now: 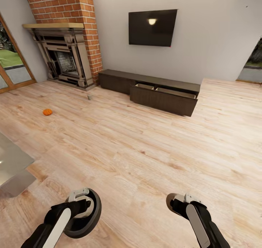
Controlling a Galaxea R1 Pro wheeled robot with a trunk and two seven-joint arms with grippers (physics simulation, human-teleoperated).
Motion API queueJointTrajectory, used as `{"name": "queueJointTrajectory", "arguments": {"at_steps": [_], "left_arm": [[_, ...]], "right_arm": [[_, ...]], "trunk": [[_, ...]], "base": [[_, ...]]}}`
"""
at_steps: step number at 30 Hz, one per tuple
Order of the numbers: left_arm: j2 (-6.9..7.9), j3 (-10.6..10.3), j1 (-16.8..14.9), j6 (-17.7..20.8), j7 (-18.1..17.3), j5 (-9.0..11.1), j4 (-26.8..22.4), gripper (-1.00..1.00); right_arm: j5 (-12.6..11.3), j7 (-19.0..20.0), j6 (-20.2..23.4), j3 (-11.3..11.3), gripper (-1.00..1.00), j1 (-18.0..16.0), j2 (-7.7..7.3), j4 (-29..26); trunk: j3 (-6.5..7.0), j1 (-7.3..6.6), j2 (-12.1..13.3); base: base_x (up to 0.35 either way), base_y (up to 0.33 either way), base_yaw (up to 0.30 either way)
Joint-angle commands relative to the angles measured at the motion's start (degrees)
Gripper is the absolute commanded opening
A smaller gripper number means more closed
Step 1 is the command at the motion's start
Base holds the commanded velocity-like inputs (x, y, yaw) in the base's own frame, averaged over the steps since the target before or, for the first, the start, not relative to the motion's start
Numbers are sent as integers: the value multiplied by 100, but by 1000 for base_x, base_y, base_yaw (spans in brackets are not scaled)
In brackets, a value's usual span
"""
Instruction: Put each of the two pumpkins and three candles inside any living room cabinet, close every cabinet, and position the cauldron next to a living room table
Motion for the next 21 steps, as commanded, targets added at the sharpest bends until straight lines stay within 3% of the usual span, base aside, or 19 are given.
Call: {"name": "queueJointTrajectory", "arguments": {"at_steps": [1, 11, 21], "left_arm": [[7, -13, -1, 9, 59, 58, -8, -100], [7, -13, -3, 11, 59, 57, -8, -100], [7, -13, -1, 6, 59, 54, -8, -100]], "right_arm": [[-59, -48, 7, -7, -100, -5, 5, -7], [-59, -48, -11, -7, -100, -5, 6, 38], [-53, -50, -117, -7, -100, -5, 9, 191]], "trunk": [[-2, -1, -3], [10, -1, -3], [10, -1, -3]], "base": [[0, 0, -279], [18, -9, -279], [201, -177, -265]]}}
